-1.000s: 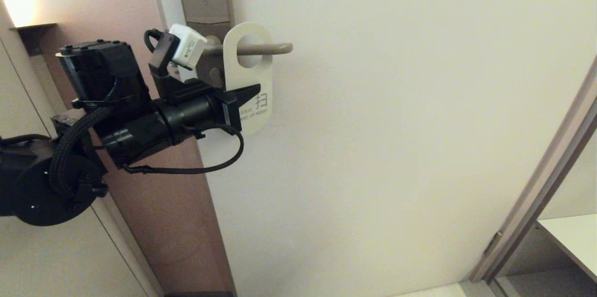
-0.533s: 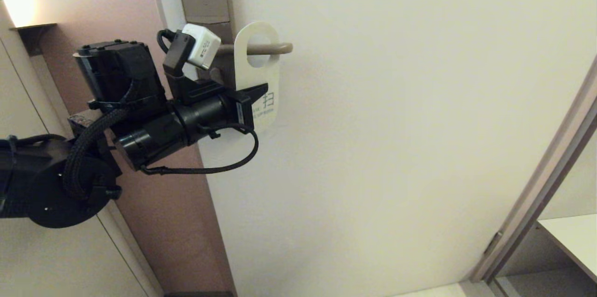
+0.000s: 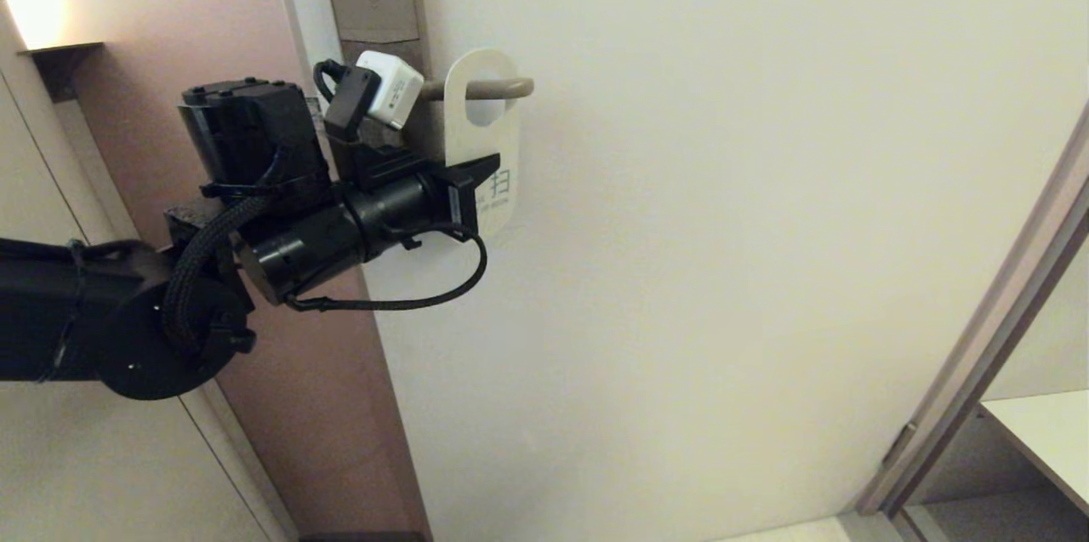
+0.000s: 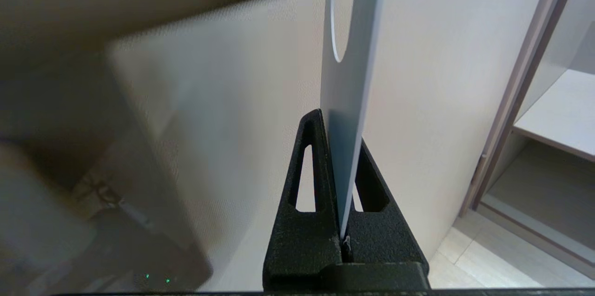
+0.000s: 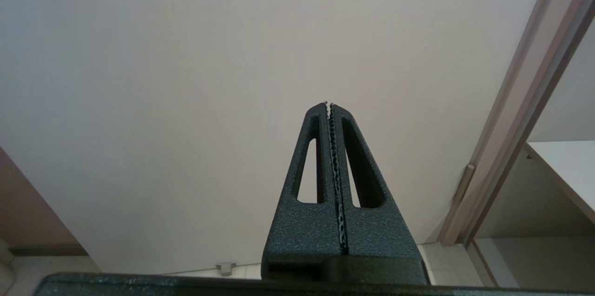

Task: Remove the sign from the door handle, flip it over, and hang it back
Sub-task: Take down the sign

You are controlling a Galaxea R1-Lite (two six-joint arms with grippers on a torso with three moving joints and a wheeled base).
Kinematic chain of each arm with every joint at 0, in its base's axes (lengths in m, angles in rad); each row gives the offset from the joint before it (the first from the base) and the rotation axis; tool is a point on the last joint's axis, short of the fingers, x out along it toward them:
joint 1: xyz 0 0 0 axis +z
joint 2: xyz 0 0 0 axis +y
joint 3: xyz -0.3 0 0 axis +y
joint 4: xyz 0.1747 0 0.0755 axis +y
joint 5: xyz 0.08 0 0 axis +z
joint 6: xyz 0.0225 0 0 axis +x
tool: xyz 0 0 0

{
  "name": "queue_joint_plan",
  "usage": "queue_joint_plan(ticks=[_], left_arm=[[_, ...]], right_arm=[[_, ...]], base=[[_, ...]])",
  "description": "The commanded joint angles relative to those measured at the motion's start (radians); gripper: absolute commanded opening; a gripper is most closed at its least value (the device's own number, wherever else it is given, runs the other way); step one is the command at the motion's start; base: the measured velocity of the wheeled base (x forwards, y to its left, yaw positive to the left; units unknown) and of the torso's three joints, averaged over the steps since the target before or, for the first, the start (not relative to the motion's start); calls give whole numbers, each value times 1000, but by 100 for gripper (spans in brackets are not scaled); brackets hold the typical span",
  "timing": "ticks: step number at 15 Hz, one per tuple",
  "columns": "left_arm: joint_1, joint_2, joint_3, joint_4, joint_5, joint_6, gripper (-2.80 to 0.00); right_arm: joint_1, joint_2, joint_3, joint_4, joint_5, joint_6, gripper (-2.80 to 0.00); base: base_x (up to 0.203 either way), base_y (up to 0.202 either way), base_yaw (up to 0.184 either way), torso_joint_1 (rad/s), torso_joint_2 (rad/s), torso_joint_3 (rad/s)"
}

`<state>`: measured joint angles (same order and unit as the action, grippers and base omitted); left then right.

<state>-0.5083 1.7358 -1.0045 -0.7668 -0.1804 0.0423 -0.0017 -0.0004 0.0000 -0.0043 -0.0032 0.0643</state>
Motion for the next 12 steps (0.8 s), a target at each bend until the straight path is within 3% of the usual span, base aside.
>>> queue_joint_plan(ticks=[1, 12], left_arm=[[-10, 12, -21, -5, 5, 1, -280], [-71, 41, -45, -4, 27, 2, -280]], right_arm=[[0, 0, 0, 0, 0, 0, -280], [-1, 0, 0, 0, 0, 0, -280]], base=[[0, 0, 0, 0, 0, 0], [0, 0, 0, 0, 0, 0]])
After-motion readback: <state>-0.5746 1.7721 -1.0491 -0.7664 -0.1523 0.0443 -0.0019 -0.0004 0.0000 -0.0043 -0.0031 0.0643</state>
